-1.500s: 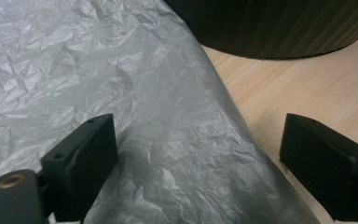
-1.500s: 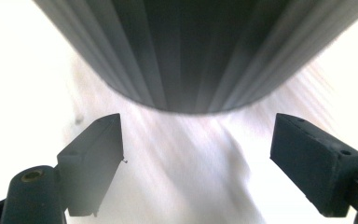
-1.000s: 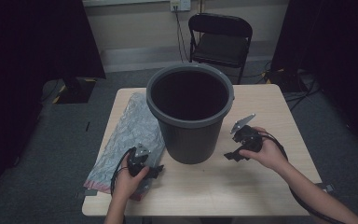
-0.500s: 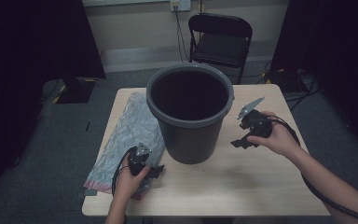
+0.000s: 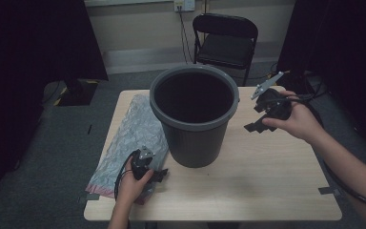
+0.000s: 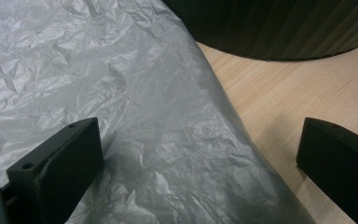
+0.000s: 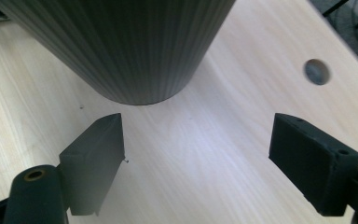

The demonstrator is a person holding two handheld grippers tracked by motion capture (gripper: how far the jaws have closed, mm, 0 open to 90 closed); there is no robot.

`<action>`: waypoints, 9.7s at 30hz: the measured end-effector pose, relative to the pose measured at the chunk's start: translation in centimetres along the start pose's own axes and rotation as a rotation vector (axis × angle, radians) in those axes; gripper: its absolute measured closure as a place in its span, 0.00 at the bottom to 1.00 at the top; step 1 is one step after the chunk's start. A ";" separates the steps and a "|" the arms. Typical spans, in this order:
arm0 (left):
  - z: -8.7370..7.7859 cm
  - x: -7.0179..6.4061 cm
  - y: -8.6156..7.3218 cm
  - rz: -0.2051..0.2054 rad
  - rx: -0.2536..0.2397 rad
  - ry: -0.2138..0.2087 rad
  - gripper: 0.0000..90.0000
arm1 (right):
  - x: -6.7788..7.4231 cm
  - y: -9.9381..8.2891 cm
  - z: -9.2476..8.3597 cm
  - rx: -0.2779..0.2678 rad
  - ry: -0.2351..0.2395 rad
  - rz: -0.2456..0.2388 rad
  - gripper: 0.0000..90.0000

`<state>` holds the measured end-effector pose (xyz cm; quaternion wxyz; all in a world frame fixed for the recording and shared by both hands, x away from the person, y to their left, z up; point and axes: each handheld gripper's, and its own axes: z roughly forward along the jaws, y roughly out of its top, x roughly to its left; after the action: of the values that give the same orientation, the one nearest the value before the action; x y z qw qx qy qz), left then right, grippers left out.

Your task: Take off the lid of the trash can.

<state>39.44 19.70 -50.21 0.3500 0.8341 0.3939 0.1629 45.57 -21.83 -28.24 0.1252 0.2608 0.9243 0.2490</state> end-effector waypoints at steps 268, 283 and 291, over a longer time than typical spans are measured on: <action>0.0 -0.1 0.0 -0.006 0.000 0.004 0.00 | -15.1 -21.5 9.7 -0.006 -0.305 0.967 0.85; 0.0 0.0 0.0 -0.002 -0.001 0.008 0.00 | -12.5 -19.3 9.6 -0.032 -0.291 0.694 0.29; 0.0 -0.1 0.0 -0.005 -0.001 0.006 0.00 | -8.7 -21.1 8.0 -0.047 -0.214 0.538 0.24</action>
<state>39.44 19.62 -50.21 0.3495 0.8325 0.3970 0.1648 46.83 -38.99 -45.23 0.1574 0.5185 0.7974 0.2655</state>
